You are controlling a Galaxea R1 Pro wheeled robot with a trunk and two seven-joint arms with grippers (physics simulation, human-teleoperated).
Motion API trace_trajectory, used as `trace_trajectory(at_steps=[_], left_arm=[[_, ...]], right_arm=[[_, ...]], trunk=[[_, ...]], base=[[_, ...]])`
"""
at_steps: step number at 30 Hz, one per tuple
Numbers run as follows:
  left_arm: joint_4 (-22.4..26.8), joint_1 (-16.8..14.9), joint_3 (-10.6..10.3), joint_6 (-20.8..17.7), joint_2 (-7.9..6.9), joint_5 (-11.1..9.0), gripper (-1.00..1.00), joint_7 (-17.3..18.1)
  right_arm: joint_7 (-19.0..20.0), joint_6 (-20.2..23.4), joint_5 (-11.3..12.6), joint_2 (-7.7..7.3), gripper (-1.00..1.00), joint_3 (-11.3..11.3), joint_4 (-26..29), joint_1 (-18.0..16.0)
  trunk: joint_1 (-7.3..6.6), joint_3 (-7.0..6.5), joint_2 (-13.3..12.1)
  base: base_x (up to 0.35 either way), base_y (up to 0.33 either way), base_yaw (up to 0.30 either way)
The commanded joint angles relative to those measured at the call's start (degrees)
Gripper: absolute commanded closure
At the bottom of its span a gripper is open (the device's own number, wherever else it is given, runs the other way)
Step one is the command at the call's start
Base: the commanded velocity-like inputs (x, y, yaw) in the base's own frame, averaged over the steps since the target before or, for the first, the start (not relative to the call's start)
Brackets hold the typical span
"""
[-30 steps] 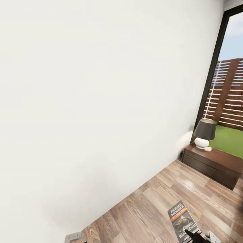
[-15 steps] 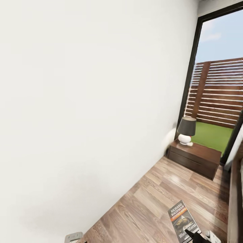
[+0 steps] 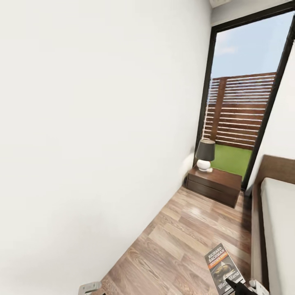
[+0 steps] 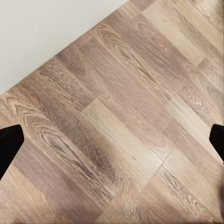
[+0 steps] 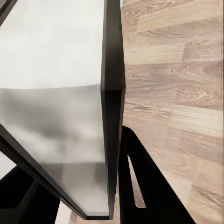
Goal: In the bedroom, move the book from the bed onto either nightstand, and place the two sandals side by side next to the bed.
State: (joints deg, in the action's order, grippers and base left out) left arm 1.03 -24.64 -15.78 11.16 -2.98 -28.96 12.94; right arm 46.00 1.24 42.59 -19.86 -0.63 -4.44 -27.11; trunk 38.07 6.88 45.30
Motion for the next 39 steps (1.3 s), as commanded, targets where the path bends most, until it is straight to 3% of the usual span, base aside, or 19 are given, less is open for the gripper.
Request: trace_trajectory(at_steps=[1, 21, 39], left_arm=[[-0.1, 0.0, -0.5, 0.2, -0.03, -0.6, -1.0, 0.2], [-0.1, 0.0, -0.5, 0.2, -0.08, -0.6, -1.0, 0.2], [-0.1, -0.1, -0.5, 0.2, -0.1, -0.6, -1.0, 0.2]], right_arm=[[0.3, 0.1, 0.4, 0.0, 1.0, 0.0, -0.2, -0.1], [0.3, 0.1, 0.4, 0.0, 1.0, 0.0, -0.2, -0.1], [0.3, 0.1, 0.4, 0.0, 1.0, 0.0, -0.2, -0.1]], trunk=[[0.02, 0.09, 0.1], [0.02, 0.09, 0.1], [0.02, 0.09, 0.1]], base=[[0.0, 0.0, -0.3], [0.0, 0.004, -0.3], [0.0, 0.257, -0.3]])
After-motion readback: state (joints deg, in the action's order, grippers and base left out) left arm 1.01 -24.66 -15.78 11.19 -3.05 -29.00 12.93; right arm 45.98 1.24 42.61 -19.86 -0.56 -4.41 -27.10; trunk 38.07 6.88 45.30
